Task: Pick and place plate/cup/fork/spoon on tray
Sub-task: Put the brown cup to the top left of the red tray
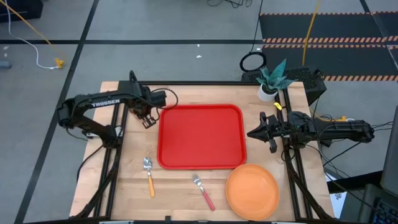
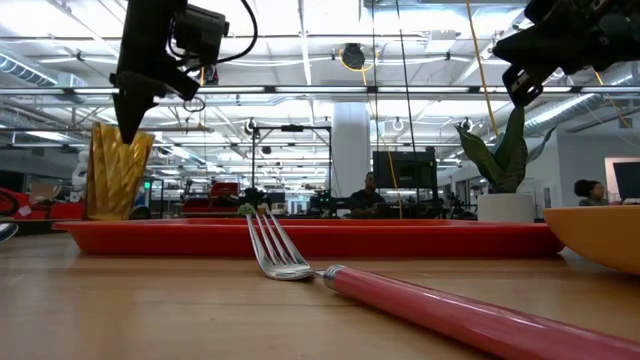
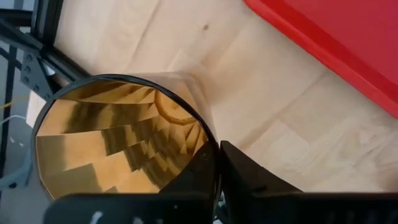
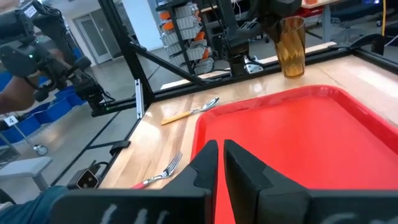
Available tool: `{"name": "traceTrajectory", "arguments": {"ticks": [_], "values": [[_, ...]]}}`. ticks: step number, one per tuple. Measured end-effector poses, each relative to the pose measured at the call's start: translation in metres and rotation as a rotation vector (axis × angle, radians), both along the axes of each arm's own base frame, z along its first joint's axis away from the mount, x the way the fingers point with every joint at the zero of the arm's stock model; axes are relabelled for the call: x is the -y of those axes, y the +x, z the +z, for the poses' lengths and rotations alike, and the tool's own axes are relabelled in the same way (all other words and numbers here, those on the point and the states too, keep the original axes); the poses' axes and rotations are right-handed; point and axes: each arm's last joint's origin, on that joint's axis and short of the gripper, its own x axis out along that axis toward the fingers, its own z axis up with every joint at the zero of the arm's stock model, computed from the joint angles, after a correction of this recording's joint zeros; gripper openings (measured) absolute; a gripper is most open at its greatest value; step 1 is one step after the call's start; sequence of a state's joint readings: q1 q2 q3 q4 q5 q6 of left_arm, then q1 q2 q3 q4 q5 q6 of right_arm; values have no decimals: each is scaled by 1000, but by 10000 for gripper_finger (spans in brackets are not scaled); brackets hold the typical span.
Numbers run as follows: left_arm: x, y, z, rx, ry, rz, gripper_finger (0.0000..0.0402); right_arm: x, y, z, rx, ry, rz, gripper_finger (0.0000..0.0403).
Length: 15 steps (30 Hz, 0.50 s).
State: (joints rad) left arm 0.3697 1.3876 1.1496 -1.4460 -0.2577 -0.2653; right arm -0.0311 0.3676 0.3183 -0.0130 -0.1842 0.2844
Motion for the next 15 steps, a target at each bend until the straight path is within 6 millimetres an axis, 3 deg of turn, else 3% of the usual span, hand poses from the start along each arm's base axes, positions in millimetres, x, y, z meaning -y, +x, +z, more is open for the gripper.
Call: {"name": "traceTrajectory", "arguments": {"ticks": [6, 15], "values": [[15, 7, 8, 39, -26, -33, 8, 0, 0, 4, 42, -19, 2, 18], [33, 22, 65, 221, 24, -90, 17, 0, 1, 5, 53, -40, 3, 18]]}}
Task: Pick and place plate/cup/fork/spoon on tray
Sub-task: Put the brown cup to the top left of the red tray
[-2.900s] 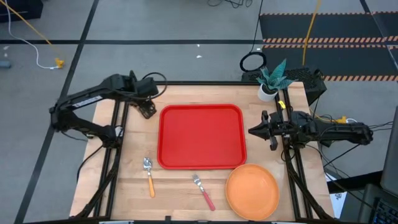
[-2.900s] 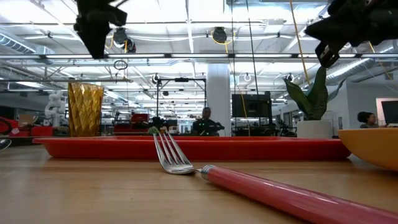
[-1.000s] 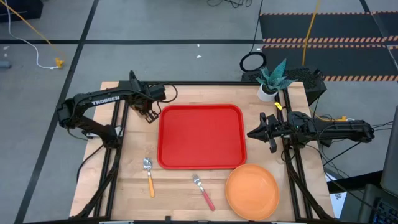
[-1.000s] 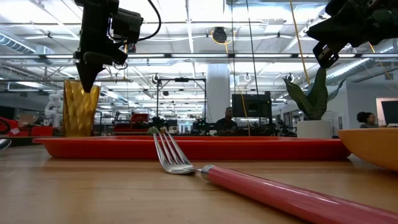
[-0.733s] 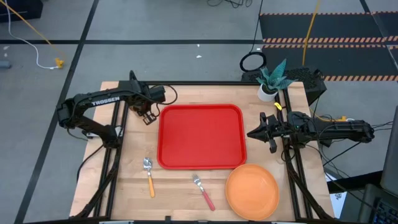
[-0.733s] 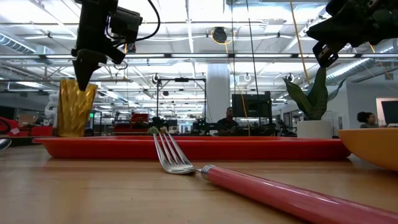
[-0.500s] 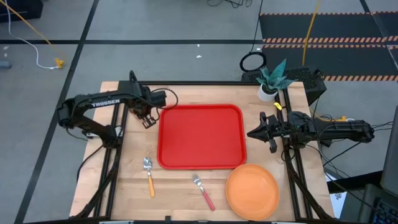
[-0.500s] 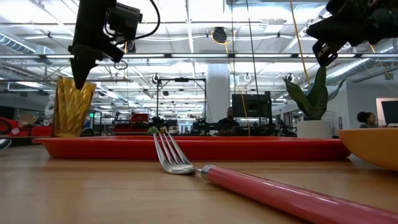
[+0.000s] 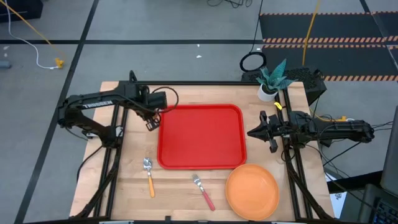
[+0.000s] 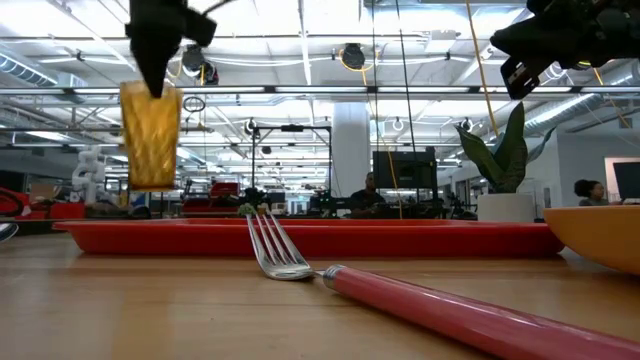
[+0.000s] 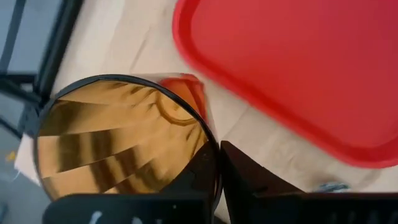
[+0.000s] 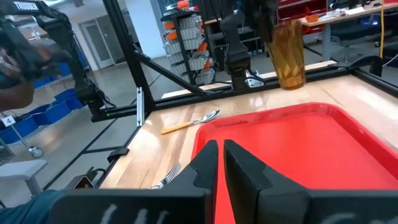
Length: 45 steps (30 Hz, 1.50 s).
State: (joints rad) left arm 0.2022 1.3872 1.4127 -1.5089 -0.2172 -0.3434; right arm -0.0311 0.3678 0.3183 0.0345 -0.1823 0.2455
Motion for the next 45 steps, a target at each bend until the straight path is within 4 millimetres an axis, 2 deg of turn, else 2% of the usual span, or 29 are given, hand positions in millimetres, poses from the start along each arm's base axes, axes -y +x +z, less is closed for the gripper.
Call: {"name": "traceTrajectory", "arguments": {"ticks": [7, 12, 15, 22, 30, 35, 40, 45], "values": [[4, -4, 39, 91, 90, 21, 14, 0, 0, 0, 1, -8, -1, 18], [4, -5, 57, 161, 102, 21, 7, 0, 0, 0, 5, -30, -1, 18], [3, -3, 61, 179, 109, 23, 9, 1, 0, 0, 9, -38, -29, 18], [6, 17, 48, 118, 104, -37, 7, 2, 0, 0, 9, -60, -78, 18], [10, 58, 17, 14, 93, -165, 12, 2, 0, 0, 8, -58, -78, 18], [7, 76, 2, -6, 91, -176, 8, 2, 0, 0, 4, -52, -77, 18], [6, 86, -7, -10, 90, -183, 19, 2, 0, 0, 2, -39, -74, 18], [1, 90, -17, 12, 89, -182, 7, 2, 0, 0, 0, -29, -75, 18]]}}
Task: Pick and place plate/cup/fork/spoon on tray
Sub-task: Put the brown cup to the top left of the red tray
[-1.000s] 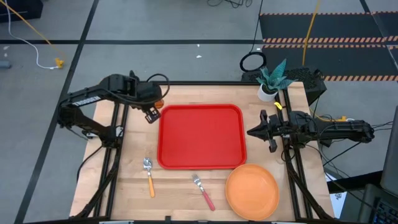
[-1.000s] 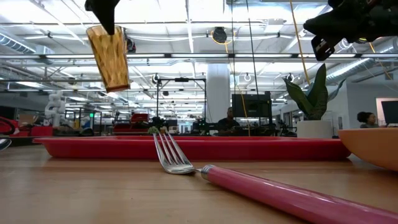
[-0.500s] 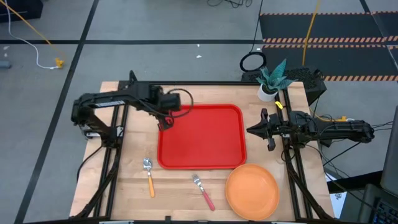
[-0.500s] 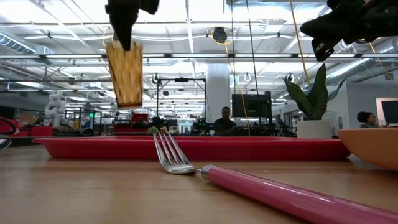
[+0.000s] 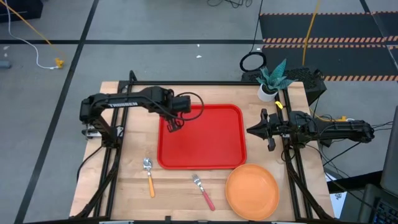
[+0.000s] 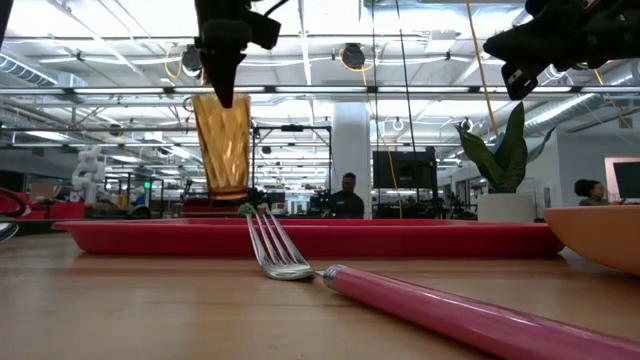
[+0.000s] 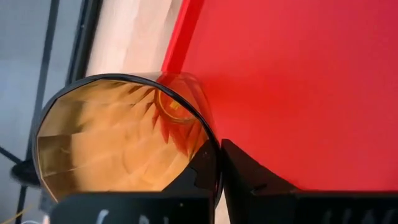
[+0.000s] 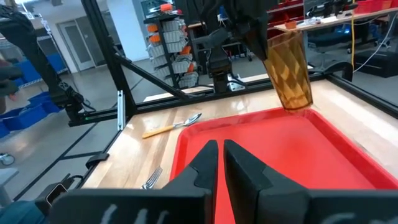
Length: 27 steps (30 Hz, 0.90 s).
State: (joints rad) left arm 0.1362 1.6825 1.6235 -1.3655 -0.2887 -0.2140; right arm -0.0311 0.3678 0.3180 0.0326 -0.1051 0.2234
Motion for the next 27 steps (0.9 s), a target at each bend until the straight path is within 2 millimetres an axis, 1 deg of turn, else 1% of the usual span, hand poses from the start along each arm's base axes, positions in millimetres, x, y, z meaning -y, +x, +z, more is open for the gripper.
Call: {"name": "traceTrajectory", "arguments": {"ticks": [6, 11, 14, 19, 24, 27], "values": [[-8, -3, -19, -42, -25, 8, 20, 0, 0, 0, -2, 21, -2, 18], [-12, -6, -33, -75, -40, 24, 7, 0, 0, 0, -2, 22, -2, 18], [-13, -4, -40, -59, -58, 25, 14, 0, 0, 0, -2, 22, -2, 18], [-12, -5, -46, -66, -70, 25, 25, 0, 0, 0, -2, 22, -2, 18], [-12, -5, -48, -65, -72, 45, 14, 0, 0, 0, -2, 22, -2, 18], [-12, -5, -48, -63, -72, 45, 14, 0, 0, 0, -2, 22, -2, 18]]}}
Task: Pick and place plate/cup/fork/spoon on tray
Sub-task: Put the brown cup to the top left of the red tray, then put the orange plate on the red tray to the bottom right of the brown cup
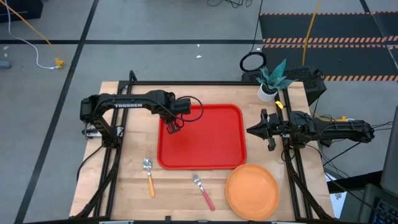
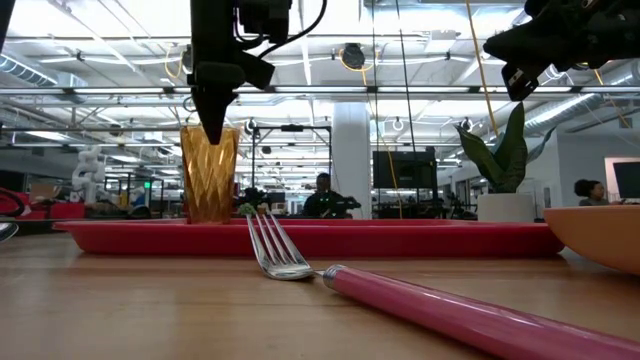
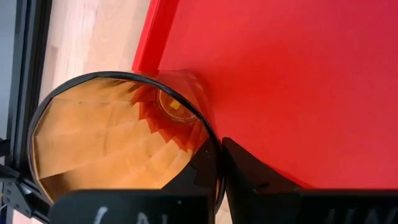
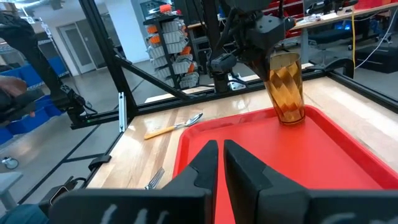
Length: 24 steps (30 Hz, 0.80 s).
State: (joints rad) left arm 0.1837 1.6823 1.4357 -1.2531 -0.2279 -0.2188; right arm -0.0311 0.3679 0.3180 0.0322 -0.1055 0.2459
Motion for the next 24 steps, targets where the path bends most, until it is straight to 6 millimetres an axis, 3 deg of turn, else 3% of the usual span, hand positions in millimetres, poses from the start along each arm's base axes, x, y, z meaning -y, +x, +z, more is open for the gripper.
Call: {"name": "traceTrajectory", "arguments": {"ticks": [9, 13, 24], "values": [[0, 2, 0, 16, 3, -4, 78, 0, 0, 0, 0, -3, 0, 18], [0, 1, 0, 13, 4, -14, 86, 0, 0, 0, 1, -3, 0, 18], [3, -23, 36, 137, 34, -16, 88, 0, 0, 0, 1, -4, 1, 18]]}}
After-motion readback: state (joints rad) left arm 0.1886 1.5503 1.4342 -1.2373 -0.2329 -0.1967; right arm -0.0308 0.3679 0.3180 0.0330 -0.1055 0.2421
